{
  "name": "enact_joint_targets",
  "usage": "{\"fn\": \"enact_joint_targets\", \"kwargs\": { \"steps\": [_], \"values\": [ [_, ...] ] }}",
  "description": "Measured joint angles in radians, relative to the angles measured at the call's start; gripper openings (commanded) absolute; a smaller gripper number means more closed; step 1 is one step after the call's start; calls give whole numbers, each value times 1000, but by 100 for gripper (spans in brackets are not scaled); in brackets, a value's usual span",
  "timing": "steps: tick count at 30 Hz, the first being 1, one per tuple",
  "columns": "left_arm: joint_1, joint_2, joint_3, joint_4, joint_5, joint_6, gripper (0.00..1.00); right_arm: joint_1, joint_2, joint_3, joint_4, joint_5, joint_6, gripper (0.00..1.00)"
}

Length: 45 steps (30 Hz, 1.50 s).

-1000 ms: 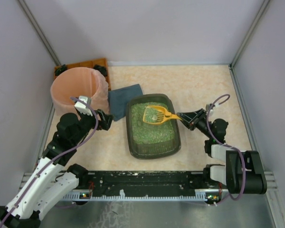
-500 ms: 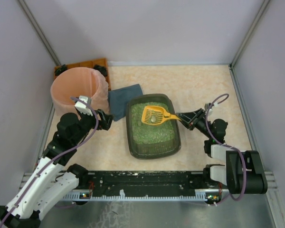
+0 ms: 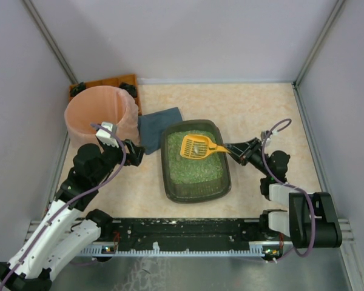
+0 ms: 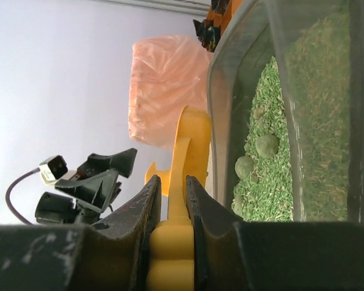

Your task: Clean the litter box

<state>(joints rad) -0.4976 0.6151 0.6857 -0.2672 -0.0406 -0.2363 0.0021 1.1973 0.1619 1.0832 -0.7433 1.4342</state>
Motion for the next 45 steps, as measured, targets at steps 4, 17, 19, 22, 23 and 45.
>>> {"fn": "enact_joint_targets", "kwargs": {
  "steps": [4,17,19,22,23,45],
  "values": [
    [0,0,0,-1,0,0,96,-23,-10,2,-32,-2,-11,0],
    [0,-47,0,-2,-32,-8,100,-4,-22,33,-75,7,-29,0],
    [0,-53,0,-3,-39,-10,100,-10,-26,37,-90,11,-29,0],
    [0,-66,0,-8,-52,-11,100,-4,-30,54,-112,13,-26,0],
    [0,-72,2,-12,-57,-11,100,-2,-36,64,-124,13,-27,0],
    [0,-167,309,-143,-246,-40,100,444,270,1058,-735,277,-257,0]
  ]
}}
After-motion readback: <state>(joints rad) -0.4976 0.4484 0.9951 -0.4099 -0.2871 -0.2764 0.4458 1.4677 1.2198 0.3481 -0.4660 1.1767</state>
